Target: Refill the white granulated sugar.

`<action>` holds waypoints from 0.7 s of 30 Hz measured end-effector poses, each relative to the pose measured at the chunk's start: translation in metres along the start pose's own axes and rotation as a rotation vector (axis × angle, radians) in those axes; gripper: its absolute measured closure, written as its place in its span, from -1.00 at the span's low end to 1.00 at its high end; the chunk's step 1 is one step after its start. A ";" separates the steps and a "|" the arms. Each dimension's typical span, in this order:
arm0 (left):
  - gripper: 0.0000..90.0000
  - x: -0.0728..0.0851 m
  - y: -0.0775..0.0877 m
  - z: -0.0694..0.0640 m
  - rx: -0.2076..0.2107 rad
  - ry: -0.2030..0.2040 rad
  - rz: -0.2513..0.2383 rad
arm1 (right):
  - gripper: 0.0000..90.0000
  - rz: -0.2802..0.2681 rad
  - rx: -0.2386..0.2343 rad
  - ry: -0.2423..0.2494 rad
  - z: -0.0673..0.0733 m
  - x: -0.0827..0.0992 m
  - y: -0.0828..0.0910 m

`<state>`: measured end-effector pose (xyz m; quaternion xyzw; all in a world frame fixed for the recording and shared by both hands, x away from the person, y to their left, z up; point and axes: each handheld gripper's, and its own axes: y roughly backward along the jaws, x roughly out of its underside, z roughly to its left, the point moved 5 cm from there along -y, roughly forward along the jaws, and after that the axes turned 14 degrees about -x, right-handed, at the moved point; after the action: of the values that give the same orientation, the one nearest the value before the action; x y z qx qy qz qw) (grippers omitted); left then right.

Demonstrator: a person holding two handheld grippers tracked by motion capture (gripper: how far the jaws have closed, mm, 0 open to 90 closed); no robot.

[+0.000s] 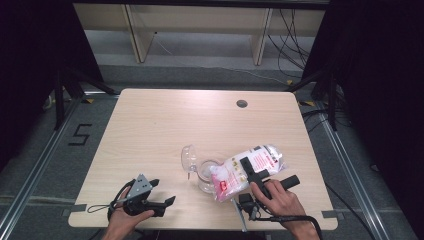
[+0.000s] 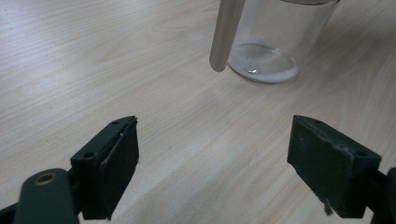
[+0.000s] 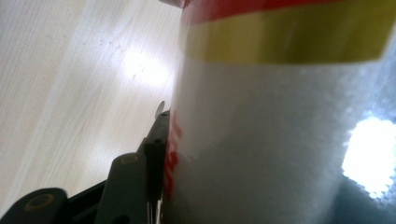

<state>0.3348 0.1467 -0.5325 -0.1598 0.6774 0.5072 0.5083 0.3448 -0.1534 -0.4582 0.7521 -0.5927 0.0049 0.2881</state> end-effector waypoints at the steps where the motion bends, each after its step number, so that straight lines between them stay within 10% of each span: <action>1: -0.64 0.000 0.000 -0.001 0.003 0.020 0.001 | 0.17 0.009 0.007 0.028 -0.002 0.000 0.000; 21: -0.64 -0.001 0.002 0.000 -0.009 -0.009 0.003 | 0.18 0.016 0.005 -0.007 0.001 0.005 0.002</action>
<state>0.3336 0.1471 -0.5312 -0.1587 0.6732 0.5116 0.5097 0.3445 -0.1584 -0.4560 0.7481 -0.5996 0.0060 0.2842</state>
